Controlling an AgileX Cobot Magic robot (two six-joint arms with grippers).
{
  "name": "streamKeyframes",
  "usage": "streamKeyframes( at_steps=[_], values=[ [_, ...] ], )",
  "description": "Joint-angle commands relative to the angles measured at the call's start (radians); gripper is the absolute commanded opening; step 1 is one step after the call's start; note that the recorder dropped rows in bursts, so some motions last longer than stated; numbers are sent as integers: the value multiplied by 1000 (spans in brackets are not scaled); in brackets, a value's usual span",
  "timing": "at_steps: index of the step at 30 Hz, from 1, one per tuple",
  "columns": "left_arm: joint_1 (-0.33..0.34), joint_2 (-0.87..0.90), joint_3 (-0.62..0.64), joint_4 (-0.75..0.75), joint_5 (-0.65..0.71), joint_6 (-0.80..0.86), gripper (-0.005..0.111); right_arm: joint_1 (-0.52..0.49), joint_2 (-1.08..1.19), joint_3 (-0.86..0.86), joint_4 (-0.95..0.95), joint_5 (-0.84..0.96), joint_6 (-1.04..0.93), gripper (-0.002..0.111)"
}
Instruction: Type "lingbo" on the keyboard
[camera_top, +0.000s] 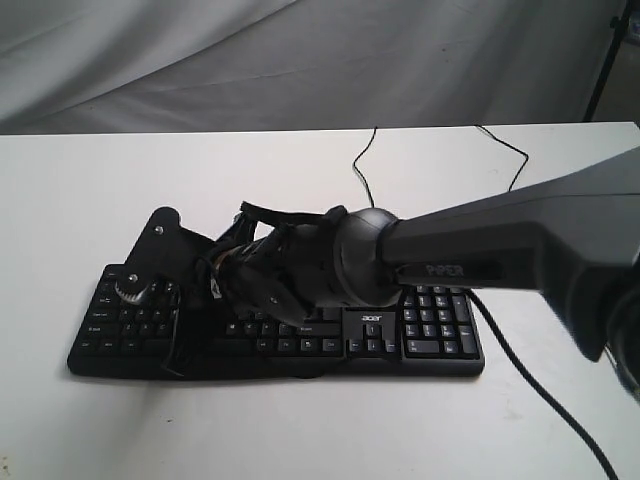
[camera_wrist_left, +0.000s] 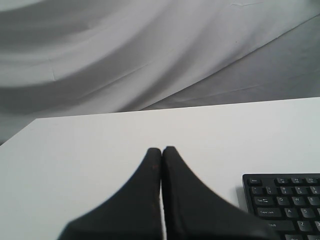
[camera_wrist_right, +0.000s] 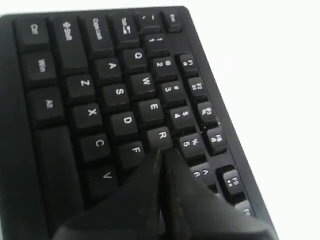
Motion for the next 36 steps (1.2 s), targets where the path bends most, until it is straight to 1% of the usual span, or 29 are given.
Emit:
streamKeyframes(
  at_steps=[1,9,17,36],
  values=[
    [-4,3,5,-1,-4,-3,1,0,-45,39,-21,8,38,0],
    [-4,3,5,-1,-4,-3,1,2,-82,125,-21,-37,38,0],
    [-4,3,5,-1,-4,-3,1,20,-65,129,-21,-102,38,0],
    [-4,3,5,-1,-4,-3,1,20,-51,129,-17,-97,34,0]
  ],
)
